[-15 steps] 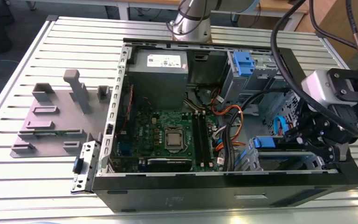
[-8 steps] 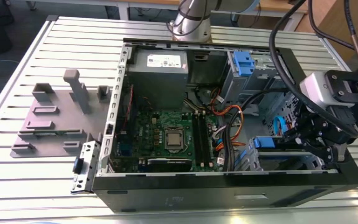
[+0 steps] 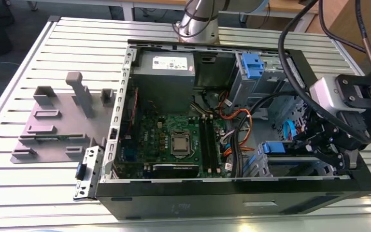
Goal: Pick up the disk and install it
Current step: 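Insert the second disk wire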
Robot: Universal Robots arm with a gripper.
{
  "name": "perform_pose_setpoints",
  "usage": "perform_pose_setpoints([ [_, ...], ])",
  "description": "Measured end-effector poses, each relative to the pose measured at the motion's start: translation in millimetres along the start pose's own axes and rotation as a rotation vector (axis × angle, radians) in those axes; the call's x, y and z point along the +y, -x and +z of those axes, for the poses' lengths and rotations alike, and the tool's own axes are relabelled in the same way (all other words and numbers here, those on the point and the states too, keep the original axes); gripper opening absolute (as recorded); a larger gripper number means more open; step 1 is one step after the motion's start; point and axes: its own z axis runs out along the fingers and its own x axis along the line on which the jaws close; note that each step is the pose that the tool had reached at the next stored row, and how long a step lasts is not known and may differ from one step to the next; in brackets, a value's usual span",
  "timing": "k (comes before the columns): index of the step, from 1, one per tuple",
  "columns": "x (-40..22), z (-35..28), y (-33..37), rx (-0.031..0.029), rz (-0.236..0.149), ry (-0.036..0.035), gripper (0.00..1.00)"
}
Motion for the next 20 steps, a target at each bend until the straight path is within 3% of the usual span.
perform_pose_setpoints([
  [3,0.1,-2.5,0.5,0.0016,0.000,-0.0001,0.23],
  [6,0.9,-14.2,2.8,0.0009,0.000,-0.0001,0.23],
  [8,1.1,-17.6,3.4,0.0006,0.000,0.0000,0.23],
  [12,1.1,-16.8,3.5,0.0001,0.000,0.0007,0.22],
  [15,0.8,-12.2,2.5,0.0003,0.000,0.0051,0.11],
  [20,0.3,-6.8,1.5,0.0005,0.001,0.0087,0.11],
])
